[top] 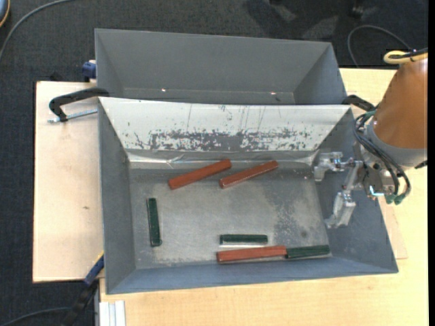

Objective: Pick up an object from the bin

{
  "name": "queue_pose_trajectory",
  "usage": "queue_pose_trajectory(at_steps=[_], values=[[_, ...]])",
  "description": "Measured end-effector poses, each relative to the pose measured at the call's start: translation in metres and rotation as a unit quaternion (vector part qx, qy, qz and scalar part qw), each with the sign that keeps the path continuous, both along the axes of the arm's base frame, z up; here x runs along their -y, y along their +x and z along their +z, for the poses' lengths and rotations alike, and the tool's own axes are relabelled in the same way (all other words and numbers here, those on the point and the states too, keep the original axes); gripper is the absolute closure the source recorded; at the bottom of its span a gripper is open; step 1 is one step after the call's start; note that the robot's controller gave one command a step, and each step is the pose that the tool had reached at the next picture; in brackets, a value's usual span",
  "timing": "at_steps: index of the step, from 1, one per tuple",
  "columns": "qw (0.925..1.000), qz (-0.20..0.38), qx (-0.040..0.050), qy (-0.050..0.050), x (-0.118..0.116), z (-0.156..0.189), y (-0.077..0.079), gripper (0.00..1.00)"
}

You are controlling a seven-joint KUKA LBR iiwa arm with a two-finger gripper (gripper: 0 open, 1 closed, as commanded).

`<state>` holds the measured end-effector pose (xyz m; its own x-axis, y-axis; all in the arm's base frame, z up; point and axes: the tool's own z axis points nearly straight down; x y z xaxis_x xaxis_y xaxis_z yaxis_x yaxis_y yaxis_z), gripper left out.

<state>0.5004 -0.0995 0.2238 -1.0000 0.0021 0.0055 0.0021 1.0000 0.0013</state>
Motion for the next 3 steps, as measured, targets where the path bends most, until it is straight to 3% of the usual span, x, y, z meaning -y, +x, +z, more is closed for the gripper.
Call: queue_pose_trajectory(at_steps=[1,2,3], values=[[1.0000,-0.005,-0.0006,0.001,-0.033,-0.096,0.005,0.00],[0.9998,-0.019,-0.0001,0.001,-0.077,-0.156,-0.004,0.00],[0.9998,-0.020,0.0031,0.000,-0.074,-0.153,-0.002,1.00]])
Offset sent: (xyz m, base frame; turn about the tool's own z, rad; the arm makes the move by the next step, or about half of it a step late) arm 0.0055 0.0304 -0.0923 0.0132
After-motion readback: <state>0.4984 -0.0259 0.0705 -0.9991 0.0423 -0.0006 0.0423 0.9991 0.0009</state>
